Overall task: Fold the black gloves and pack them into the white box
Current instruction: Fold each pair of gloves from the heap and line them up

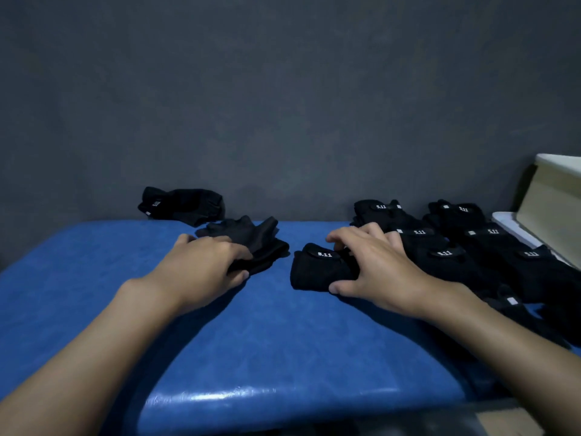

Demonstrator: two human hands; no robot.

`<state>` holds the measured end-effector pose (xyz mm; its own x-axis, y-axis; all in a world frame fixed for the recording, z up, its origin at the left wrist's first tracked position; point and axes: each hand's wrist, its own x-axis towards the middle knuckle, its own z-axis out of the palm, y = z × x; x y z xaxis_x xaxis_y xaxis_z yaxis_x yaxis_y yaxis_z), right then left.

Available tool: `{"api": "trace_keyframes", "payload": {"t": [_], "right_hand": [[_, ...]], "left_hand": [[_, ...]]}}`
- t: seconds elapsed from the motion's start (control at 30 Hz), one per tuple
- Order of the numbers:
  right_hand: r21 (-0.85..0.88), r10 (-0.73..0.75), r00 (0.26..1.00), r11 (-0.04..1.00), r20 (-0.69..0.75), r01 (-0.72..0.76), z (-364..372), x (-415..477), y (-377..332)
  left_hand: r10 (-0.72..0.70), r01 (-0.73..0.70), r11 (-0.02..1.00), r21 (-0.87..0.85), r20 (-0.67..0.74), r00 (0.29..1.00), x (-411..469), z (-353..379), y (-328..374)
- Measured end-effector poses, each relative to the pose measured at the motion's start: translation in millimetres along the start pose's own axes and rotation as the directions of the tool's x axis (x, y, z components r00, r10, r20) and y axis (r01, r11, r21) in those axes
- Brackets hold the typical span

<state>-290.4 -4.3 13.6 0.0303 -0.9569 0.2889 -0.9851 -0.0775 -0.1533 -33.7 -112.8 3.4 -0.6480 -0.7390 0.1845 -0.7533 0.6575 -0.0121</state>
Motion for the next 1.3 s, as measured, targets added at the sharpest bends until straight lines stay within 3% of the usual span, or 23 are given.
{"api": "trace_keyframes", "payload": {"t": [0.23,0.63,1.3], "right_hand": [[0.021,0.045,0.999,0.999,0.019,-0.045,10.6,43.0,12.2],[0.013,-0.006,0.999,1.000,0.035,0.005,22.0,101.7,25.0],[0.024,-0.018,1.000,1.000,-0.016,0.018,24.6,111.0,34.8]], "left_hand": [[-0.046,0.046,0.999,0.026,0.000,0.999,-5.2,-7.1,-12.4],[-0.041,0.046,0.982,-0.185,0.030,0.999,-16.6,-6.0,-22.9],[-0.032,0.043,0.960,-0.278,0.044,0.999,-13.9,-2.6,-27.5]]}}
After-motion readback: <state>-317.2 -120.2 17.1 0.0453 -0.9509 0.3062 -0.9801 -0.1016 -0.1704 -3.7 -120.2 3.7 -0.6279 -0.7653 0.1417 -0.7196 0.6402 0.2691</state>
